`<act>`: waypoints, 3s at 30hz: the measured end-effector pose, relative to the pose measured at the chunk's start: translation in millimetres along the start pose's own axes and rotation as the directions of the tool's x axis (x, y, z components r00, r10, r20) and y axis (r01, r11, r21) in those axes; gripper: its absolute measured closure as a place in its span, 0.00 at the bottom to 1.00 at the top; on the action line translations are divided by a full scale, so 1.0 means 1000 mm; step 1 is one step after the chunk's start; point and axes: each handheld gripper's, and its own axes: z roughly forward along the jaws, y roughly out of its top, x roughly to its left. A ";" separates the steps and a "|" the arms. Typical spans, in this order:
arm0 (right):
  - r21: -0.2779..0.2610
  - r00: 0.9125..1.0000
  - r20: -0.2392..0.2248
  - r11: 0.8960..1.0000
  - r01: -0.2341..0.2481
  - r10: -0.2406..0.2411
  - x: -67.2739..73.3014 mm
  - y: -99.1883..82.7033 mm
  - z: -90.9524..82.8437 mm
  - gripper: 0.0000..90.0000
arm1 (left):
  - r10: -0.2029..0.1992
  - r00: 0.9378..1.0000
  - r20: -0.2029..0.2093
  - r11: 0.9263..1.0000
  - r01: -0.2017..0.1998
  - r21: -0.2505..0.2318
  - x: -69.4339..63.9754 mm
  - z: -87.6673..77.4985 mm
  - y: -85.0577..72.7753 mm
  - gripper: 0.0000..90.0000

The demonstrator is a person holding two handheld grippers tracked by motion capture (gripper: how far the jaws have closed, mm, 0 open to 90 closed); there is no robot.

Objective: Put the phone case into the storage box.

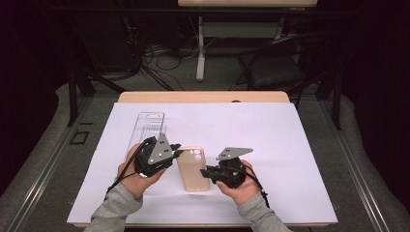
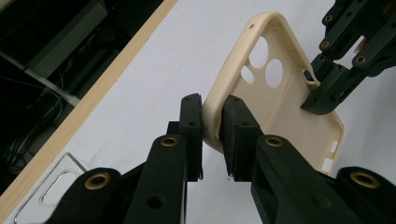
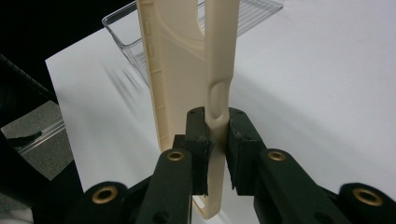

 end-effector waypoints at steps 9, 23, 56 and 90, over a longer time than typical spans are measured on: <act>-0.002 1.000 0.001 1.000 0.000 0.000 0.000 0.000 0.000 0.88 | -0.002 1.000 0.003 1.000 0.002 -0.002 0.000 0.000 0.000 0.89; -0.013 1.000 -0.010 1.000 -0.015 0.015 -0.002 0.000 0.000 0.82 | -0.013 1.000 0.007 1.000 0.013 -0.001 0.002 0.000 -0.002 0.89; -0.089 0.998 0.051 0.995 -0.035 0.040 -0.031 0.006 -0.018 0.42 | -0.065 0.997 -0.035 0.998 0.065 -0.017 0.020 -0.008 -0.013 0.89; -0.048 0.978 0.209 0.999 -0.004 0.013 -0.052 0.001 -0.031 0.02 | -0.099 0.994 -0.053 0.995 0.098 -0.009 0.029 -0.017 -0.018 0.88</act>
